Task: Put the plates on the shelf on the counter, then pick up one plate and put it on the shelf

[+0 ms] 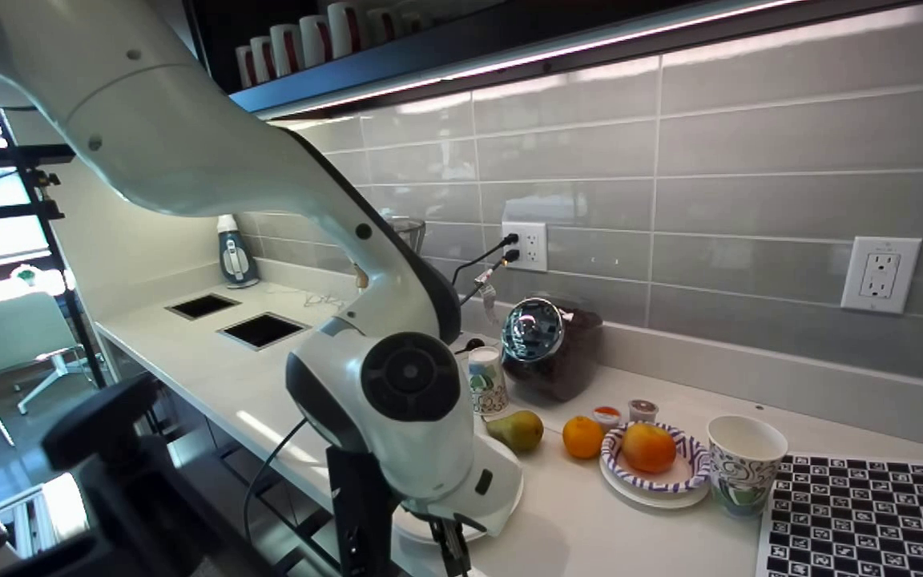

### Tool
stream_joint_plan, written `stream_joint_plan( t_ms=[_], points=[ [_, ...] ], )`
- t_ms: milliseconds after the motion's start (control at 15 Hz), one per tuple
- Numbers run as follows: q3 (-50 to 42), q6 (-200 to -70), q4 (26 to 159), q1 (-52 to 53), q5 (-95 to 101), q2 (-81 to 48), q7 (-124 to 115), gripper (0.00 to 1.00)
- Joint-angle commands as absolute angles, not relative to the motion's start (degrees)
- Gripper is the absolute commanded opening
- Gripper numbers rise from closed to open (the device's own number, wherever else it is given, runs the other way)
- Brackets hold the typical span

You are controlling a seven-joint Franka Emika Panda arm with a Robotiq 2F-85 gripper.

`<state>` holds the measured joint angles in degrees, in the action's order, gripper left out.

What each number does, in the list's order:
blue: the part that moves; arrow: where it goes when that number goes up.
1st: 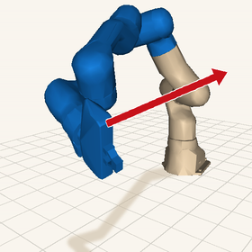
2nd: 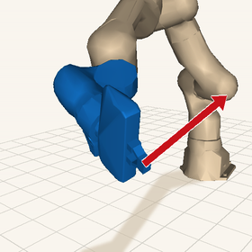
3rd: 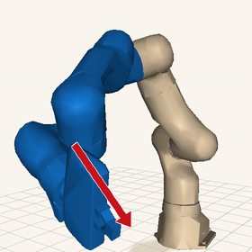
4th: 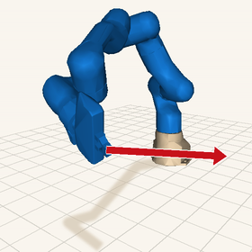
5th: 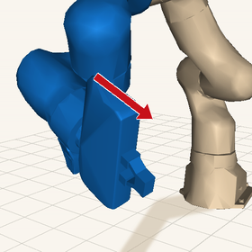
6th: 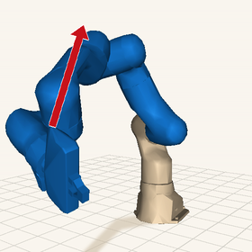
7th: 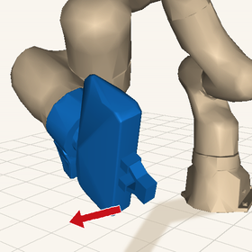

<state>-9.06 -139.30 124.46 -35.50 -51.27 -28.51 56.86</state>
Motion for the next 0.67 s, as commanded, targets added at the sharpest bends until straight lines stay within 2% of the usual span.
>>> stream_joint_plan(
  t_ms=[0,600],
  points=[
    [-9.0,-136.6,121.4,-35.4,-52.5,-31.8,55.9,1.0],
    [-8.9,-131.4,119.2,-35.3,-52.7,-34.2,52.3,1.0]
  ],
)
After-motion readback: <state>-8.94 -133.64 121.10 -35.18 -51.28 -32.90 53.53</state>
